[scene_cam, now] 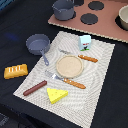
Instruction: Interact with the objects in diverse but meaningful ways.
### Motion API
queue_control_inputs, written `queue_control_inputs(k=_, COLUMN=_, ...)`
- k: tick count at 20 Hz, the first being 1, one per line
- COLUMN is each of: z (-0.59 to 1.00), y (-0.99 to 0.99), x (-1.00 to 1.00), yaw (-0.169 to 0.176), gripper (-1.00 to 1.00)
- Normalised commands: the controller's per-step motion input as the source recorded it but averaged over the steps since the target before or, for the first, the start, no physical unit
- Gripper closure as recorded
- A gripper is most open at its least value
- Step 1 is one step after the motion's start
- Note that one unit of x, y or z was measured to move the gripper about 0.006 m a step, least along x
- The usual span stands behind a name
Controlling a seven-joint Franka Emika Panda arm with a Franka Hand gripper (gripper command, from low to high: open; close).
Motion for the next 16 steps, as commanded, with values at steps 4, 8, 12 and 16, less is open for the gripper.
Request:
queue_control_inputs(k=4, z=-0.01, y=0.0, x=0.0, yaw=0.0, gripper=-1.0)
queue_control_inputs(k=8, z=-0.07, y=-0.1, x=0.14, yaw=-0.002, gripper=-1.0)
queue_control_inputs(k=12, z=-0.12, y=-0.21, x=0.64, yaw=-0.083, gripper=-1.0)
queue_control_inputs(k=16, z=-0.07, y=-0.07, x=0.87, yaw=-0.097, gripper=-1.0)
